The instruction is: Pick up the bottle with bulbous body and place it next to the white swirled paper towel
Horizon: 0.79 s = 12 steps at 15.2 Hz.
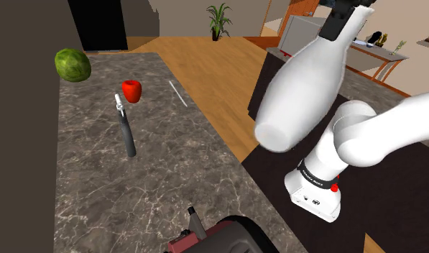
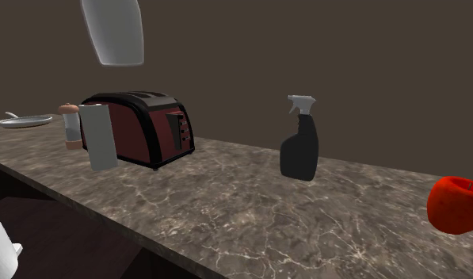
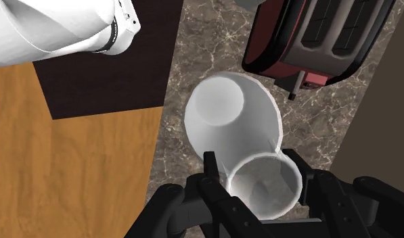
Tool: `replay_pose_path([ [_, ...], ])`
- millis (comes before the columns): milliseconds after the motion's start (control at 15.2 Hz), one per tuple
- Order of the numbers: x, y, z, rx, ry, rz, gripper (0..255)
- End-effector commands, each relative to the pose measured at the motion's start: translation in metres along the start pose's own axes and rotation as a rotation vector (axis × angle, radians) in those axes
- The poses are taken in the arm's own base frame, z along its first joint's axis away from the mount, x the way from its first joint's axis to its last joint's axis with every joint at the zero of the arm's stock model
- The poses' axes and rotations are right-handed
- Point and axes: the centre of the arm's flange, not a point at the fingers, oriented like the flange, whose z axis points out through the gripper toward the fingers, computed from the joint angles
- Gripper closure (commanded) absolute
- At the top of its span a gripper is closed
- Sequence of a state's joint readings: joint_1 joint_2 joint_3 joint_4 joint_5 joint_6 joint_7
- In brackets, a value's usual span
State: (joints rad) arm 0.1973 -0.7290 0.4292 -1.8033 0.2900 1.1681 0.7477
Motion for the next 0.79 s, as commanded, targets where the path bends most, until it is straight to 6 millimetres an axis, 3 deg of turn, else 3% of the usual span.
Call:
replay_pose_path([
  [0,-0.026,-0.009,-0.001,0.0,0.0,0.001,255],
  [528,-0.131,-0.048,-0.005,0.0,0.0,0.001,255],
  [726,-0.132,-0.048,0.011,0.0,0.0,0.001,255],
])
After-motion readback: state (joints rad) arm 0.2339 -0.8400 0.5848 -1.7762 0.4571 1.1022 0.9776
